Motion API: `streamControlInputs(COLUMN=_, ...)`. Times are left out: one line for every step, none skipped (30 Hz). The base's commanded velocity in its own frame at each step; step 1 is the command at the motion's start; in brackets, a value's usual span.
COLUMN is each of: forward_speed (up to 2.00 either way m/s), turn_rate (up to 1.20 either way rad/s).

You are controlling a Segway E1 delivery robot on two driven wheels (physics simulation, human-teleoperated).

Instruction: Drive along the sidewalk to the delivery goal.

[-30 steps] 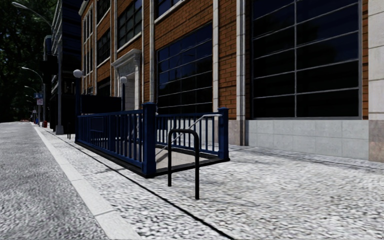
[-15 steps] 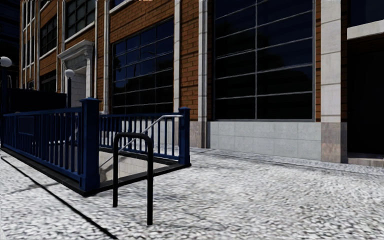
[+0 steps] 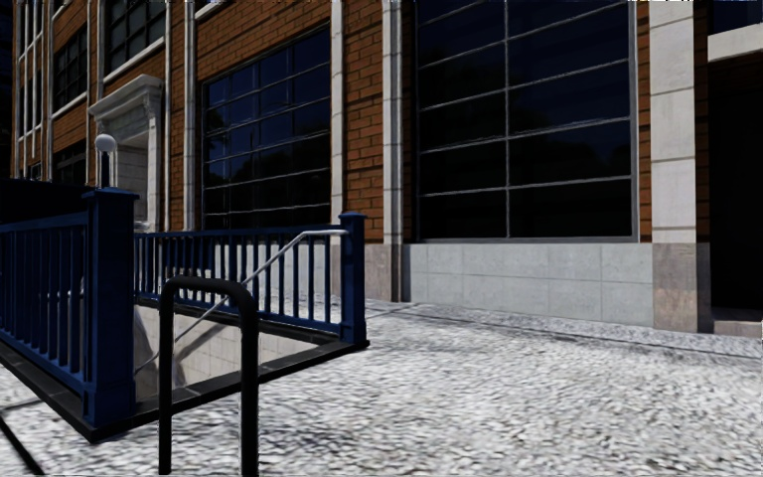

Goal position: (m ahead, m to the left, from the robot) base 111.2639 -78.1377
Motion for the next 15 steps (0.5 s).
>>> streamControlInputs(forward_speed=0.87, turn_rate=-0.51)
streamControlInputs(forward_speed=0.87, turn_rate=-0.52)
streamControlInputs(forward_speed=0.87, turn_rate=-0.53)
streamControlInputs(forward_speed=0.87, turn_rate=-0.53)
streamControlInputs(forward_speed=0.87, turn_rate=-0.53)
streamControlInputs(forward_speed=0.87, turn_rate=-0.55)
streamControlInputs(forward_speed=0.87, turn_rate=-0.55)
streamControlInputs(forward_speed=0.87, turn_rate=-0.59)
streamControlInputs(forward_speed=0.87, turn_rate=-0.60)
streamControlInputs(forward_speed=0.87, turn_rate=-0.60)
streamControlInputs(forward_speed=0.87, turn_rate=-0.60)
streamControlInputs(forward_speed=0.88, turn_rate=-0.60)
streamControlInputs(forward_speed=0.88, turn_rate=-0.62)
streamControlInputs(forward_speed=0.88, turn_rate=-0.65)
streamControlInputs(forward_speed=0.88, turn_rate=-0.65)
